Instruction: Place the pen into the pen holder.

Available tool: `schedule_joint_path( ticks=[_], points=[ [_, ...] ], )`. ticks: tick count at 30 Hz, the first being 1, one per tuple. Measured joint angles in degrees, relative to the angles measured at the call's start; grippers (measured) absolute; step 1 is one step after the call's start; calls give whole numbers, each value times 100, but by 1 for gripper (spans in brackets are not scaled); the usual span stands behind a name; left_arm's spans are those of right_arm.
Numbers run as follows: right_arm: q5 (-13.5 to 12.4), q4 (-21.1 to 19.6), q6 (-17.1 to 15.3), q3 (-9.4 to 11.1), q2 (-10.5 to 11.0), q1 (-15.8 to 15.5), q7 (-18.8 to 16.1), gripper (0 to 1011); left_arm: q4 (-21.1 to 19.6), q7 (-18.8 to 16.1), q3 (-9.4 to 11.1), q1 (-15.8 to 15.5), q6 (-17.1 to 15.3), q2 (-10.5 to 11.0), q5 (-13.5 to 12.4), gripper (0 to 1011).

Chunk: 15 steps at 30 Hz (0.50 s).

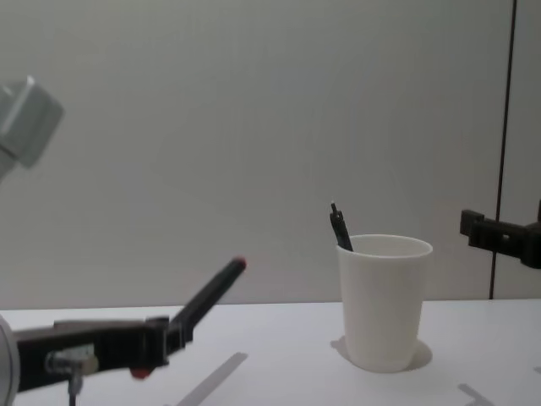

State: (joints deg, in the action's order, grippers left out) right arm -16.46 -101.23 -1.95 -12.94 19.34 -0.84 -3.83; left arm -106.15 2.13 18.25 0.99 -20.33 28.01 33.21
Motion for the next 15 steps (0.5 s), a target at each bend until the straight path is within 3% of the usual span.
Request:
schedule_joint_path(
  ticks=[15],
  points=[
    [0, 0, 0, 0, 0, 0, 0, 1001, 262, 1114, -62, -132, 1305, -45, 48, 189]
  ],
)
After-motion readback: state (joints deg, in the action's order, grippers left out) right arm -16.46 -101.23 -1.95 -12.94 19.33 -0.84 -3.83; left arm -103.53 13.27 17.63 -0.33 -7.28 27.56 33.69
